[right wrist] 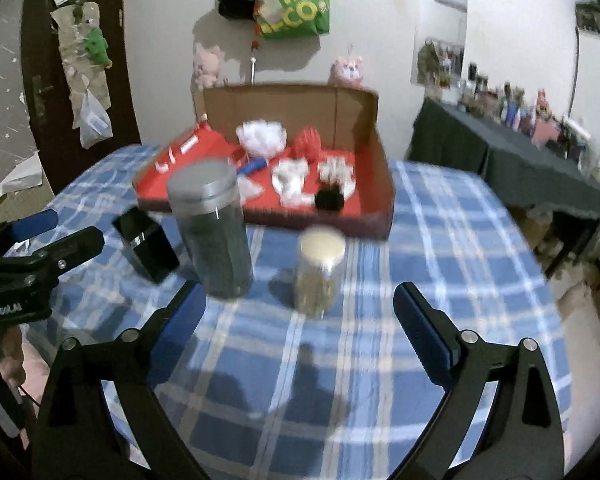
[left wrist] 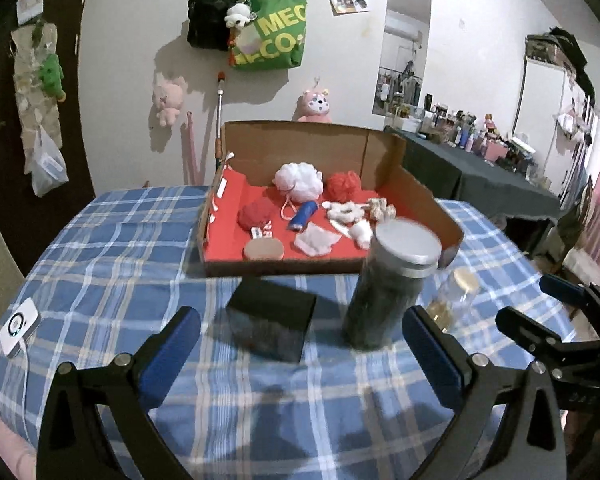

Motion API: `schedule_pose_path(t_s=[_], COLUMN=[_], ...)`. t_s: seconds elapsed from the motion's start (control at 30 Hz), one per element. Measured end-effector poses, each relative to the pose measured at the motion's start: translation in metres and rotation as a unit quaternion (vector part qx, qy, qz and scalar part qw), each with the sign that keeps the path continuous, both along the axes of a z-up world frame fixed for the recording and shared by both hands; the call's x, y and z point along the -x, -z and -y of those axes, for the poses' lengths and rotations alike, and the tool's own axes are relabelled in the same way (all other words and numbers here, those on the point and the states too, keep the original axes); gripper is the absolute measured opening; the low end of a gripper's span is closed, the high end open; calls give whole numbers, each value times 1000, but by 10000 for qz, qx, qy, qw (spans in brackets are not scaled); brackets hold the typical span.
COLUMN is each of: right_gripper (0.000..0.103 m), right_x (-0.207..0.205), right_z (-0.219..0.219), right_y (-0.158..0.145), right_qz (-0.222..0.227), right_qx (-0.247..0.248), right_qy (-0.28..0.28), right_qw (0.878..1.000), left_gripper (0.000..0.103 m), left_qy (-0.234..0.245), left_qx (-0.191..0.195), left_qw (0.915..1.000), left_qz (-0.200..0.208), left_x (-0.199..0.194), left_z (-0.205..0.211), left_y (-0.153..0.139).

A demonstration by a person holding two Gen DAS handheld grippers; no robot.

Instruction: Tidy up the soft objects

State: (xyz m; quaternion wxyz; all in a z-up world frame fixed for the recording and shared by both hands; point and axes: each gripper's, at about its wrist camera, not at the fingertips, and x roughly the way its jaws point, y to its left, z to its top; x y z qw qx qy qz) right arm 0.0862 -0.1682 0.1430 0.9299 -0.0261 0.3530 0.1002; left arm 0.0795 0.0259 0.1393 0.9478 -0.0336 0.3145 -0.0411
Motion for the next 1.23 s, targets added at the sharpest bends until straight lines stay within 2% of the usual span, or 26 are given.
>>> schedule_pose_path(t_s=[0.13, 0.27, 0.57, 0.63, 0.77, 1.23], right_gripper=[96, 96, 96, 97, 99, 99], right_x=[-2, -9, -17, -17, -19, -18], right_z=[2, 3, 8, 9, 10, 10], right_y=[34, 63, 92, 93, 94, 95], right_qz=[-299, -610, -869, -809, -780, -745], right_qx=[-22, 5, 166, 197, 180, 190], right_qy=[108, 163, 375, 404, 500, 525], right_qw=[9995, 9980, 9954, 9957, 9955, 9957], left_gripper=[103, 103, 103, 103, 103, 103], left_qy=[27, 98, -41, -73, -157, -284], left_qx=[-111, 33, -207, -212, -440, -419], left_qw=[9999, 9988, 9942, 9933, 9935, 9936], left_qz=[-88, -483, -1056, -1131, -1033, -1009], left_x=[10, 7, -8, -10, -10, -13], left_z=[10, 13, 20, 21, 26, 26], left_y=[25, 57, 105, 111, 115, 115])
